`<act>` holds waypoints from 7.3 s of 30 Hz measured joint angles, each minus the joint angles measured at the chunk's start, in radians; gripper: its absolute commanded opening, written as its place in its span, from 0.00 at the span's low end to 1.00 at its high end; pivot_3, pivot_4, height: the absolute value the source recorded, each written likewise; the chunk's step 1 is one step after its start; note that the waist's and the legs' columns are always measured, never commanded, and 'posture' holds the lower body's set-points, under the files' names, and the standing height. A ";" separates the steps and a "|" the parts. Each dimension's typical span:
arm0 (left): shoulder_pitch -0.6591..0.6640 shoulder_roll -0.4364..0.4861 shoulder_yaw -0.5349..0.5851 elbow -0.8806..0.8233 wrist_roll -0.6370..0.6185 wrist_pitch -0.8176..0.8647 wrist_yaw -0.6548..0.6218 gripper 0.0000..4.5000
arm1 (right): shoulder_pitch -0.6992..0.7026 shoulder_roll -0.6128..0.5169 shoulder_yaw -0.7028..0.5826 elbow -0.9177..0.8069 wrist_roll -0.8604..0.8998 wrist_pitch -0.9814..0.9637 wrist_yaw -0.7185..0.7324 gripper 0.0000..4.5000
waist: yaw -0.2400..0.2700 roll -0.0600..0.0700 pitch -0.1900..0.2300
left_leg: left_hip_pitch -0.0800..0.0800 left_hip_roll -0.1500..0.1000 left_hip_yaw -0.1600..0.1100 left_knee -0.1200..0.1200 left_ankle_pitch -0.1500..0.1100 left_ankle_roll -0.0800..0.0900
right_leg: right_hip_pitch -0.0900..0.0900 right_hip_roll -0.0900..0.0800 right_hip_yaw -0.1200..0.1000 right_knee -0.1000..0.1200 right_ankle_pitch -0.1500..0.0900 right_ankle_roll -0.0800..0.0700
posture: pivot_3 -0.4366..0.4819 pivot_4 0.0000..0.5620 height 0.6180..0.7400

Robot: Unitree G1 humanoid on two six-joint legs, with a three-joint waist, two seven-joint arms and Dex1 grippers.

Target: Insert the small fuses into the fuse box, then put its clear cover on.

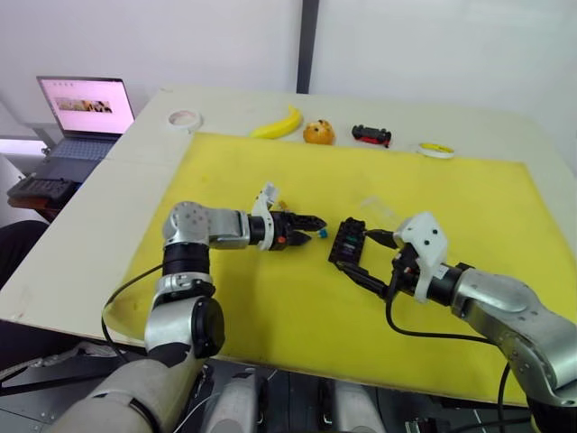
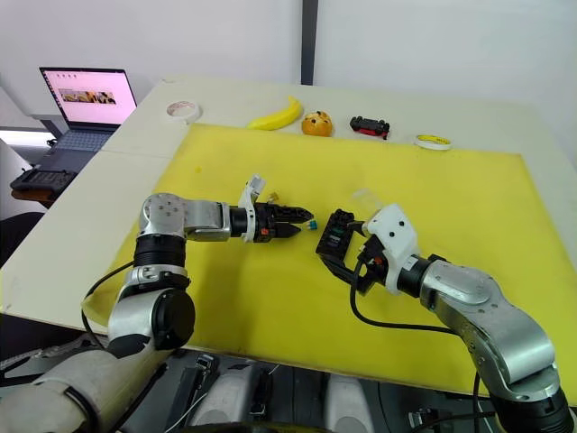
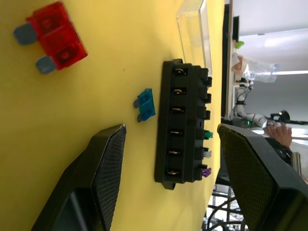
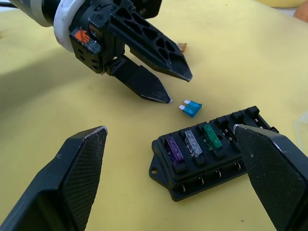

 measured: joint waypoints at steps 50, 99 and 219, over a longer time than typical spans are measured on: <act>-0.042 -0.054 -0.075 0.182 0.132 -0.216 -0.179 0.30 | 0.087 -0.010 -0.037 -0.005 -0.013 0.000 -0.025 1.00 | 0.001 0.000 0.000 | 0.000 -0.001 -0.001 0.000 -0.001 0.002 | 0.004 -0.001 -0.001 -0.006 0.002 0.003 | 0.48 0.27 1.00; 0.109 0.102 0.207 -0.422 -0.263 0.117 -0.099 0.01 | -0.084 0.267 -0.147 -0.042 0.540 0.167 -0.330 1.00 | -0.027 0.001 0.000 | 0.000 0.003 -0.001 -0.006 0.004 -0.006 | -0.001 -0.001 0.001 -0.004 0.003 0.002 | 0.48 0.27 1.00; -0.011 0.855 -0.694 -0.604 0.266 -0.830 -1.323 1.00 | -0.699 -0.259 0.369 0.459 0.069 0.062 0.362 0.00 | -0.052 0.004 0.005 | -0.006 0.005 0.004 -0.006 0.001 0.006 | -0.007 0.005 0.002 -0.008 0.003 0.001 | 0.48 0.27 1.00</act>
